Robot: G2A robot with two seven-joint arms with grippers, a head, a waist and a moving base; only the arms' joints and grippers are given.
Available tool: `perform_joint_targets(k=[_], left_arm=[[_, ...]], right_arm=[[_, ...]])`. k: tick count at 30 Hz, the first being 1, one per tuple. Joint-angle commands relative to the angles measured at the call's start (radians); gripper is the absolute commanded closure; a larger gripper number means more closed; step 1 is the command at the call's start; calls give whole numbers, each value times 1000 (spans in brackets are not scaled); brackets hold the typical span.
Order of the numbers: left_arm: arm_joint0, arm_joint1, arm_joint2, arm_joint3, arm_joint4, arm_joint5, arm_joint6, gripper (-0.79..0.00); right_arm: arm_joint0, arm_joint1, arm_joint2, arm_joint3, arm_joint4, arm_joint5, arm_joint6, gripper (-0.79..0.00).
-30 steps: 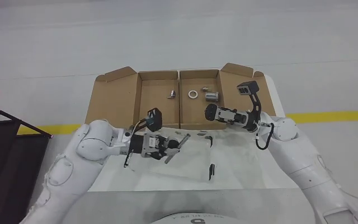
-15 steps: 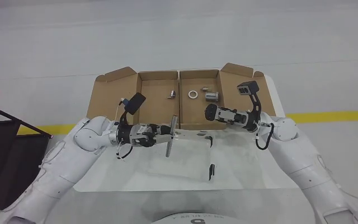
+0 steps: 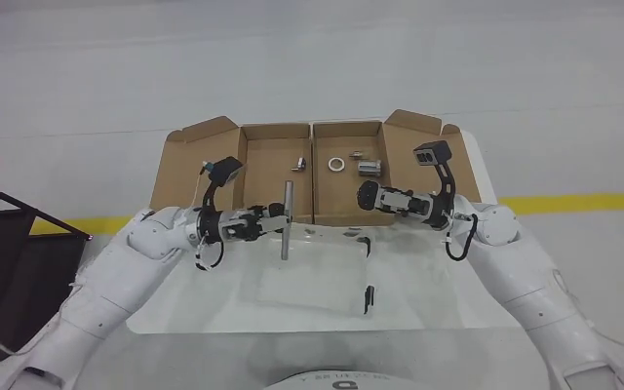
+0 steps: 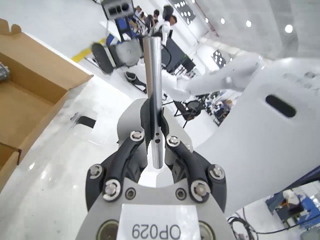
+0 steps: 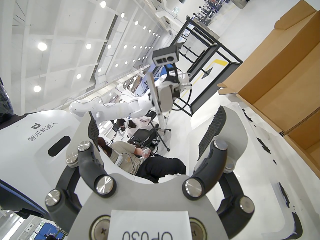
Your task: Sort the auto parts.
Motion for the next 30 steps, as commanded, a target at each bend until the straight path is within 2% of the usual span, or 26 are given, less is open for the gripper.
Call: perform_joint_targets(k=[1, 11, 14, 16, 18, 21, 24, 27, 30], left_arm=[[2, 0, -1, -4, 0, -2, 2, 0], [2, 0, -1, -4, 0, -2, 2, 0], [13, -5, 0, -40, -10, 44, 36, 0], [14, -6, 11, -77, -173, 83, -24, 0], [4, -4, 5, -95, -409, 149, -148, 0], [-1, -7, -38, -99, -755, 340, -339, 0], [7, -24, -93, -26, -990, 512, -512, 0], [7, -47, -101, 46, -1154, 634, -632, 0], [-23, -76, -88, 121, -1273, 748, -662, 0]], right_arm=[[0, 0, 0, 0, 0, 0, 0, -785], [0, 0, 0, 0, 0, 0, 0, -785], [0, 0, 0, 0, 0, 0, 0, -785], [0, 0, 0, 0, 0, 0, 0, -785], [0, 0, 0, 0, 0, 0, 0, -785], [0, 0, 0, 0, 0, 0, 0, -785], [0, 0, 0, 0, 0, 0, 0, -785], [0, 0, 0, 0, 0, 0, 0, -785], [0, 0, 0, 0, 0, 0, 0, -785]])
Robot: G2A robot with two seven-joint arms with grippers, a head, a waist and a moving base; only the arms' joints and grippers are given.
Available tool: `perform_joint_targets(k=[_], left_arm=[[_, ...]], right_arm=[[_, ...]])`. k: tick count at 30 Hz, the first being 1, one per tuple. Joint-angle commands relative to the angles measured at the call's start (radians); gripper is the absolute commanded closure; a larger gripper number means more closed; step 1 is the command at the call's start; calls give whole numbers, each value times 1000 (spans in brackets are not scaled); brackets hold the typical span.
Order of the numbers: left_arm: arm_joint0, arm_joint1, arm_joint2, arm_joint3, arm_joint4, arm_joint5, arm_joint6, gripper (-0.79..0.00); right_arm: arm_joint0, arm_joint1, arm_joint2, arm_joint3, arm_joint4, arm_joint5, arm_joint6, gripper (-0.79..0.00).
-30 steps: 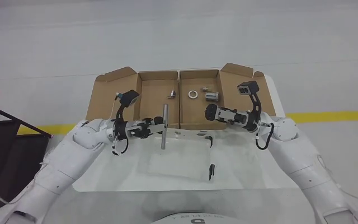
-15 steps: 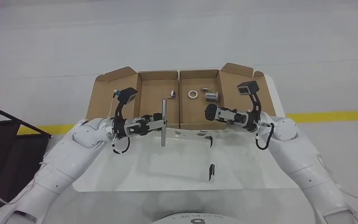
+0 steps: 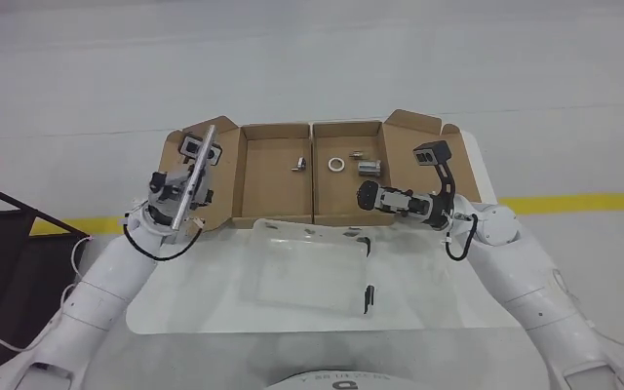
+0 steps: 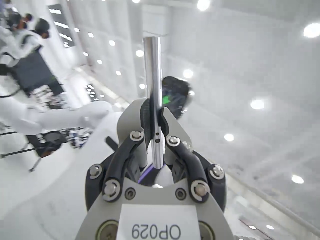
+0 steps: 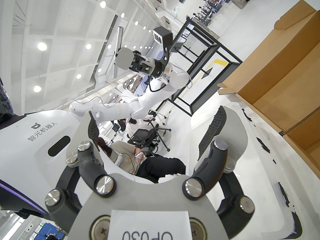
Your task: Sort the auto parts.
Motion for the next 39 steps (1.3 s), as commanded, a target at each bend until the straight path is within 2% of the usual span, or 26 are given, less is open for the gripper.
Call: perform_joint_targets(k=[1, 3, 7, 11, 18, 21, 24, 27, 35, 37, 39], left_arm=[[-16, -15, 6, 35, -49, 50, 1, 0], [-27, -31, 7, 59, -54, 71, 1, 0], [-35, -49, -5, 81, -4, 35, 1, 0], [-46, -60, -34, 100, 147, -65, 22, 0], [-19, -64, -73, 45, 593, -230, 187, 0], [-2, -63, -88, 19, 827, -337, 325, 0], [25, -62, -97, -28, 973, -373, 443, 0], [55, -62, -111, -76, 1043, -367, 513, 0], [92, -60, -156, -123, 1092, -373, 550, 0], [92, -59, -188, -114, 1177, -415, 611, 0], [103, -60, -213, -121, 1353, -448, 727, 0]], right_arm=[[0, 0, 0, 0, 0, 0, 0, -785], [0, 0, 0, 0, 0, 0, 0, -785], [0, 0, 0, 0, 0, 0, 0, -785], [0, 0, 0, 0, 0, 0, 0, -785], [0, 0, 0, 0, 0, 0, 0, -785], [0, 0, 0, 0, 0, 0, 0, -785], [0, 0, 0, 0, 0, 0, 0, -785], [0, 0, 0, 0, 0, 0, 0, -785], [0, 0, 0, 0, 0, 0, 0, -785], [0, 0, 0, 0, 0, 0, 0, -785], [0, 0, 0, 0, 0, 0, 0, -785]])
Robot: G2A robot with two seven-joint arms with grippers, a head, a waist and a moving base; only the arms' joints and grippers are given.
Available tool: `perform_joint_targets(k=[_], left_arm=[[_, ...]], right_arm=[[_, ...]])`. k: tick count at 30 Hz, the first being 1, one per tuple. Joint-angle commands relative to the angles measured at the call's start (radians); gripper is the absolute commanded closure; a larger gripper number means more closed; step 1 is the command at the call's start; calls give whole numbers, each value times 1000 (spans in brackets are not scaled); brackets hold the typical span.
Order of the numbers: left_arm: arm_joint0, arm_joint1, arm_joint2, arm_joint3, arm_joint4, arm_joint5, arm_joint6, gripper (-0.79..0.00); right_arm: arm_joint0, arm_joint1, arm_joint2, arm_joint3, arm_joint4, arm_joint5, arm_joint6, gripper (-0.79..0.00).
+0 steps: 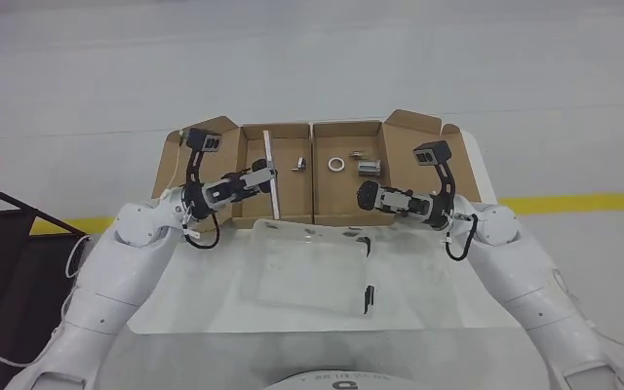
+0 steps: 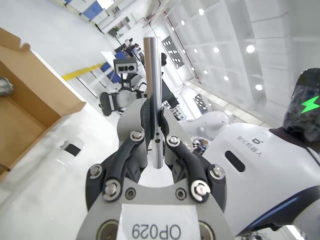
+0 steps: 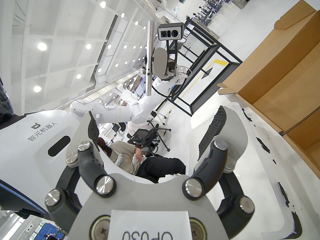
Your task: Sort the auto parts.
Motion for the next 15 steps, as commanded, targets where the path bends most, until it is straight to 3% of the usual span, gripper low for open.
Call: perform_joint_targets(k=[1, 3, 8, 11, 15], left_arm=[[17, -3, -5, -24, 172, -2, 107, 0], [23, -3, -17, -43, 338, 18, 177, 0], [45, -10, -11, -77, 564, 116, 311, 0], [53, -14, -1, -88, 612, 141, 338, 0], [52, -16, 7, -88, 521, 136, 280, 0]], right_arm=[[0, 0, 0, 0, 0, 0, 0, -785], [0, 0, 0, 0, 0, 0, 0, -785], [0, 0, 0, 0, 0, 0, 0, -785], [0, 0, 0, 0, 0, 0, 0, -785], [0, 0, 0, 0, 0, 0, 0, -785]])
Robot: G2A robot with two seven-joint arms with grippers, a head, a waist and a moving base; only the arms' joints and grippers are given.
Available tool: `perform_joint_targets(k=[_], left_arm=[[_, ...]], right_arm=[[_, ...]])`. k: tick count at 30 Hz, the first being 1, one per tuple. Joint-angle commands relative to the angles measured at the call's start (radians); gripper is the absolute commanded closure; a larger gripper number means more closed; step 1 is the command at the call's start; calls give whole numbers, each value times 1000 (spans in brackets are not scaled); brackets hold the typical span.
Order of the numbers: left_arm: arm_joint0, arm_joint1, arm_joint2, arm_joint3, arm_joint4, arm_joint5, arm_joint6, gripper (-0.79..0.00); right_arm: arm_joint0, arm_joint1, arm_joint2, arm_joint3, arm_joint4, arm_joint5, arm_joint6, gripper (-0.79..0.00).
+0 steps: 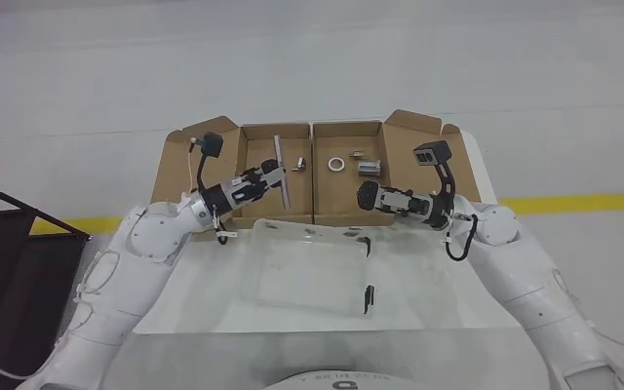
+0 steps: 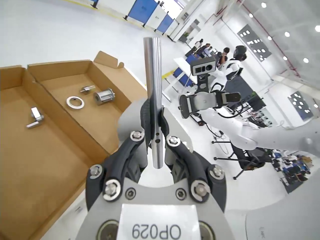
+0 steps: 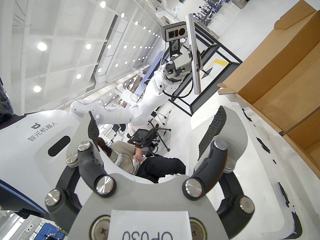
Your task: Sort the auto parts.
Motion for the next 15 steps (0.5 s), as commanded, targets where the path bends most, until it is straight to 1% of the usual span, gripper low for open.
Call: perform_joint_targets(k=[1, 3, 4, 8, 11, 12, 15], left_arm=[[-9, 1, -8, 9, -48, 9, -36, 0], [-29, 2, -19, 35, -79, 69, -66, 0], [-50, 2, -25, 57, -89, 118, -83, 0], [-162, -6, -20, 183, -145, 327, -162, 0], [-243, -17, 16, 277, -138, 439, -202, 0], [-270, -21, 32, 312, -112, 471, -203, 0], [-345, -38, 95, 384, -49, 545, -214, 0]], right_arm=[[0, 0, 0, 0, 0, 0, 0, -785], [0, 0, 0, 0, 0, 0, 0, -785], [0, 0, 0, 0, 0, 0, 0, -785], [0, 0, 0, 0, 0, 0, 0, -785], [0, 0, 0, 0, 0, 0, 0, -785], [0, 0, 0, 0, 0, 0, 0, -785], [0, 0, 0, 0, 0, 0, 0, -785]])
